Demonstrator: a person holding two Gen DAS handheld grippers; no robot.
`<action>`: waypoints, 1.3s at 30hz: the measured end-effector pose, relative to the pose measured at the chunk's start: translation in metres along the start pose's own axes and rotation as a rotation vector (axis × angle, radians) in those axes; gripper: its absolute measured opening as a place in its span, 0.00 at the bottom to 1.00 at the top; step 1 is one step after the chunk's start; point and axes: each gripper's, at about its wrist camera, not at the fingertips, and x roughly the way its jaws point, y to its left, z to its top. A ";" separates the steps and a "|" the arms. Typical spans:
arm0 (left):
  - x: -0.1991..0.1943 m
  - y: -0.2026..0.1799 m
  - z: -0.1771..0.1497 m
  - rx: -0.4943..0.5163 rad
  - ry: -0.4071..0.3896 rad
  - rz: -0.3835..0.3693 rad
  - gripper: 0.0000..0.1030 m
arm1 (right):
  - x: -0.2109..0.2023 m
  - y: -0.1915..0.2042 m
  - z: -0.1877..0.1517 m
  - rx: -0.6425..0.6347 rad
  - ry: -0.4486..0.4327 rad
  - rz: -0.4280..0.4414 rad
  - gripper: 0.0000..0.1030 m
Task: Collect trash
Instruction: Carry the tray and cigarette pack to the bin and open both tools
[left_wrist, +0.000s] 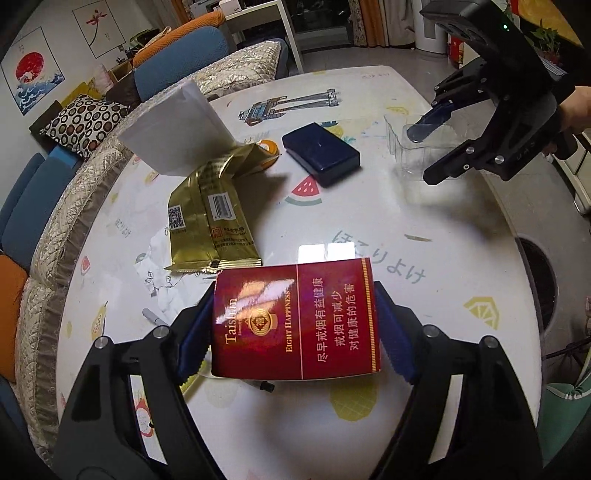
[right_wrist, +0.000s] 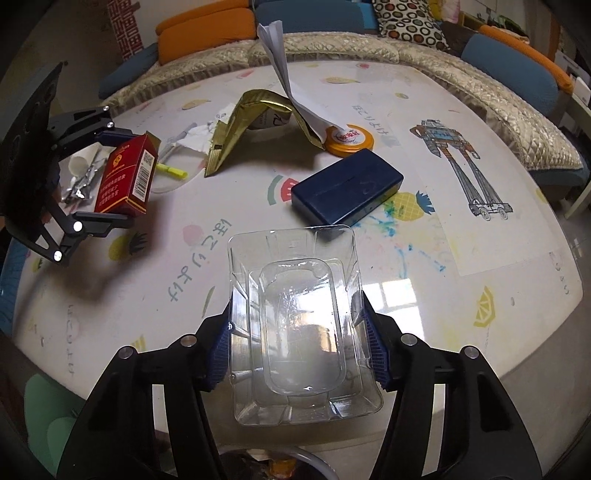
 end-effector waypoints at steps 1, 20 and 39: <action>-0.002 -0.002 0.002 0.002 -0.002 -0.001 0.74 | -0.005 0.000 -0.001 -0.002 -0.005 0.001 0.58; -0.058 -0.119 0.041 0.146 -0.050 -0.079 0.74 | -0.106 0.007 -0.080 -0.009 -0.057 0.028 0.58; -0.015 -0.299 0.042 0.307 -0.022 -0.344 0.74 | -0.081 0.002 -0.263 0.140 0.148 0.091 0.58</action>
